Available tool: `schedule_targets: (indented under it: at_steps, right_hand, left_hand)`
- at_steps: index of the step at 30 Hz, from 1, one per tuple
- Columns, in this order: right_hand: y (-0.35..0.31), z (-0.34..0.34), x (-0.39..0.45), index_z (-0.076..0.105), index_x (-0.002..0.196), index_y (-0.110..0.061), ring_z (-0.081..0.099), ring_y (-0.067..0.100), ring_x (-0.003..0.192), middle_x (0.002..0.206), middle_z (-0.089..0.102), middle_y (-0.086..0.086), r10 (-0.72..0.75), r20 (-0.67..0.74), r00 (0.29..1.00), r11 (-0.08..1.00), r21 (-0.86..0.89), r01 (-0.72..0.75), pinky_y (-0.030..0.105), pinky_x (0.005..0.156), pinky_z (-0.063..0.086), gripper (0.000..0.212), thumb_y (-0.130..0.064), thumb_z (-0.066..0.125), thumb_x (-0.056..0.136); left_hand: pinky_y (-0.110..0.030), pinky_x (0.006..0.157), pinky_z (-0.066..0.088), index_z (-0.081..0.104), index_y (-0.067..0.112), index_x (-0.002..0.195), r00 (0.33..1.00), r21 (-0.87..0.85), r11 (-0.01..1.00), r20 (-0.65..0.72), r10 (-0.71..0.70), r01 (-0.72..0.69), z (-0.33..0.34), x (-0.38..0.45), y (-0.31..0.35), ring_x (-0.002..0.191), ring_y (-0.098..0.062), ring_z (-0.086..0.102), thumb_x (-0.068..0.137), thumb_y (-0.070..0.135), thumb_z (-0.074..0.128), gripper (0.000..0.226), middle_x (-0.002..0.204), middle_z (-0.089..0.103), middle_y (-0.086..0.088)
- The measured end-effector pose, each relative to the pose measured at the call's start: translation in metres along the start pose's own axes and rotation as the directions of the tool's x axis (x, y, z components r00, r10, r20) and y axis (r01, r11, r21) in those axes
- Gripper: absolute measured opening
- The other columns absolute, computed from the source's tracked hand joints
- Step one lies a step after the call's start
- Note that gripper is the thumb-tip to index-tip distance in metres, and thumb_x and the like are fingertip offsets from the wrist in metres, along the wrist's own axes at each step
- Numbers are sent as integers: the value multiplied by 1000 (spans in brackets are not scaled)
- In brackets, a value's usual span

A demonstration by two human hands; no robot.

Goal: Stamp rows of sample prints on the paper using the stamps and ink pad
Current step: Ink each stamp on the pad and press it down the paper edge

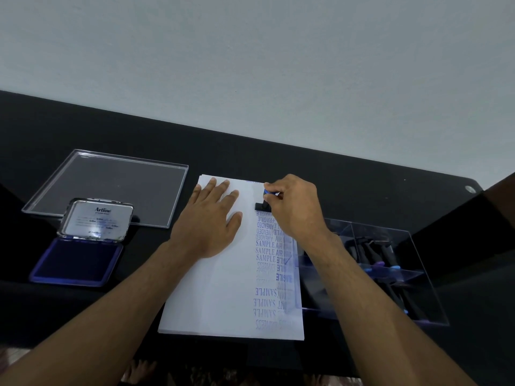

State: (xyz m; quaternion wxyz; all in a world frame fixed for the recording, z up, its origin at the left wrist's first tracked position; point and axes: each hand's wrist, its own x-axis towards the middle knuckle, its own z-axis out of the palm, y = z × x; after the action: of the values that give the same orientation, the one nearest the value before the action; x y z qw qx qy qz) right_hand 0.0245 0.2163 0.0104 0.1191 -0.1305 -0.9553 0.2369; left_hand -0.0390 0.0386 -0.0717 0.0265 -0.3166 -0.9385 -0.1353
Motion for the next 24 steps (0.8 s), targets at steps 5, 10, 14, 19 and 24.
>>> schedule_targets:
  at_steps: [5,10,14,19,24]
  right_hand:
    - [0,1,1,73,112,-13,56,7,83,105,66,0,-14,-10,1000,1000,-17,14,9,74,39,22,-21,67,92]
    - [-1,1,2,75,105,-12,57,6,81,101,68,1,-22,-33,999,1000,-15,21,6,71,38,17,-17,69,91]
    - [-1,2,2,75,106,-13,57,6,81,101,66,0,2,-28,1000,1000,-7,-2,5,70,37,18,-19,69,90]
    - [-2,2,4,75,105,-13,56,7,80,101,67,0,4,-23,1000,1000,-13,-4,7,71,38,17,-19,68,91]
    - [-2,3,7,75,103,-13,55,6,77,99,66,-1,19,-3,1000,1000,-22,-19,4,67,34,16,-20,68,91]
  left_hand:
    - [-50,125,13,41,18,152,1000,-5,1000,-15,7,-7,0,-1,0,154,-28,17,94,60,12,77,163,29,-7]
    - [-50,125,13,40,19,153,1000,-10,1000,-14,6,-6,0,-1,-1,154,-28,16,94,59,13,76,163,29,-7]
    - [-50,125,13,40,19,153,1000,-10,1000,-13,3,-3,0,0,0,154,-28,16,94,60,12,77,163,29,-7]
    - [-49,125,12,38,20,154,1000,-10,1000,-10,0,0,0,-1,1,154,-26,13,93,61,9,79,164,26,-6]
    - [-49,125,11,38,20,154,1000,-18,1000,-9,1,-1,0,-1,1,154,-26,13,93,61,9,79,164,26,-6]
